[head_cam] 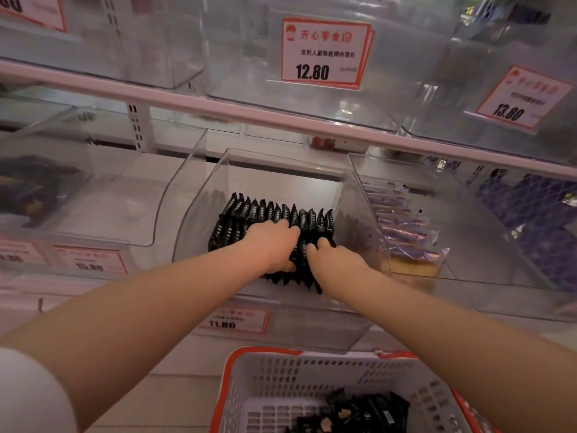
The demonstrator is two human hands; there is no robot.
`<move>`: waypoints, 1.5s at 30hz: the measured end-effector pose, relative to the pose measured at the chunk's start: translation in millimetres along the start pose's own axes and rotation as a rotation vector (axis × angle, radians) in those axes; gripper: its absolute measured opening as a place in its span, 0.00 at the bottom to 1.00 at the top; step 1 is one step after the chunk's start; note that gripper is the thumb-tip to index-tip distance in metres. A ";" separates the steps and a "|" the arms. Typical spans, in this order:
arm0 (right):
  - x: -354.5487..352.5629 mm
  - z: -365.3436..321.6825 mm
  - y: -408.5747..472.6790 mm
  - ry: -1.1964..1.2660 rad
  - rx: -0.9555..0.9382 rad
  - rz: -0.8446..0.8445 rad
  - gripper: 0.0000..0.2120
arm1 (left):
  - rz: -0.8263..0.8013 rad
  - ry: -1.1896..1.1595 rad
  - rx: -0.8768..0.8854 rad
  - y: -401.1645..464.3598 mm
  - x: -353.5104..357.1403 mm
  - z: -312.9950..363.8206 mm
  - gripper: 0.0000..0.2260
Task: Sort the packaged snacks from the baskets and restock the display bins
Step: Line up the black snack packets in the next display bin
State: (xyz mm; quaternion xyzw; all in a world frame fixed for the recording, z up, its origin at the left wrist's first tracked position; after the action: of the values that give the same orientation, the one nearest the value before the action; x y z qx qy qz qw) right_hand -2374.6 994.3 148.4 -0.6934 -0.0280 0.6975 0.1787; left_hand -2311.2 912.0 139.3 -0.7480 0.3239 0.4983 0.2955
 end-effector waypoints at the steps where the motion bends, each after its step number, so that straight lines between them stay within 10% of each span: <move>1: -1.4 -1.3 3.2 -0.065 -0.023 0.022 0.20 | 0.005 0.003 0.011 -0.4 0.0 0.3 0.27; 29: -4.9 12.1 25.1 0.029 -0.088 0.027 0.36 | -0.061 -0.009 -0.121 -17.9 1.9 -22.4 0.36; 35: -30.8 -0.9 -37.8 0.606 -0.494 0.128 0.10 | 0.133 -0.365 0.116 -70.0 -23.4 -25.8 0.11; 45: -0.6 17.4 -83.7 0.361 -0.485 0.304 0.08 | 0.013 -0.201 0.156 -122.4 -19.4 -3.0 0.09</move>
State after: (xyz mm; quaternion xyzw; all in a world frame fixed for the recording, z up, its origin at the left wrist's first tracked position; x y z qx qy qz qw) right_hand -2374.1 1076.0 173.6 -0.8243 -0.0572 0.5551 -0.0953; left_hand -2219.9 988.8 173.1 -0.6669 0.3356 0.5458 0.3804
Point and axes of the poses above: each hand's wrist, its own y-axis towards the middle knuckle, its own x-axis out of the palm, z = x × y, the point moved 4 cm from there along y, towards the middle knuckle, and after that the axes turned 15 degrees about y, right-handed, at the moved point
